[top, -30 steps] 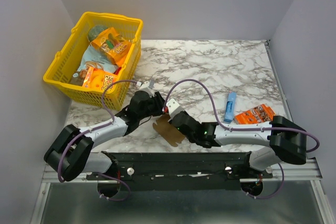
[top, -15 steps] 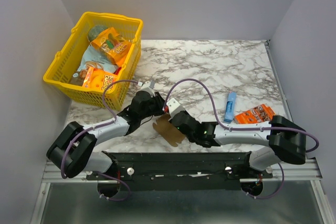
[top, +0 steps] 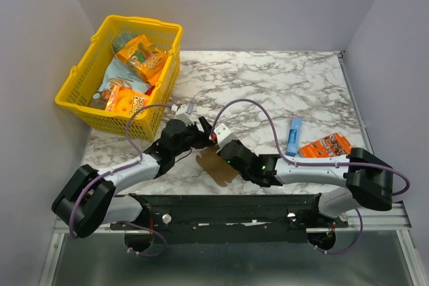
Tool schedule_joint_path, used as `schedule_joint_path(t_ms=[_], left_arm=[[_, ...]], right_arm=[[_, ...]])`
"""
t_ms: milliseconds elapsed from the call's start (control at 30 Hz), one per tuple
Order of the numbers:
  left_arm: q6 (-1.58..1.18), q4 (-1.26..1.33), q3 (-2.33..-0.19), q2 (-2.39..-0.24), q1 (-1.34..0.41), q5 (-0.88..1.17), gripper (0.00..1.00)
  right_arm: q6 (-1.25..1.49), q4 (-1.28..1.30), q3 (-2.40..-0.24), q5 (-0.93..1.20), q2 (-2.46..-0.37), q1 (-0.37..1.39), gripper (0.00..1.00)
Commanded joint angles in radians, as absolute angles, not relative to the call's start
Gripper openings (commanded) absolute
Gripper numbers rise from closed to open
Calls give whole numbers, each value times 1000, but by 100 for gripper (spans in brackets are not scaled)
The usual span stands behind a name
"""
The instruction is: Fold the paper box
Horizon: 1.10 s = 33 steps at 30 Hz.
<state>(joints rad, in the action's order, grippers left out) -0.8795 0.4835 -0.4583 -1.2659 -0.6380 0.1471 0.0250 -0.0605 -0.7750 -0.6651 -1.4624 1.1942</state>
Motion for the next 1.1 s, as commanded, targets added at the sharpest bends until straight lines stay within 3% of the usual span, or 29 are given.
schedule_joint_path(t_ms=[0, 233, 767, 1067], left_arm=[[-786, 488, -385, -1103, -600, 137, 85], [-651, 508, -288, -1022, -566, 207, 87], [-486, 567, -431, -1311, -566, 334, 68], [-456, 561, -469, -1426, -571, 331, 66]], right_arm=[[35, 52, -738, -627, -1389, 1163, 1], [37, 58, -704, -460, -1263, 1071, 1], [69, 87, -680, -295, -1129, 1009, 1], [69, 87, -689, -288, -1137, 1006, 1]])
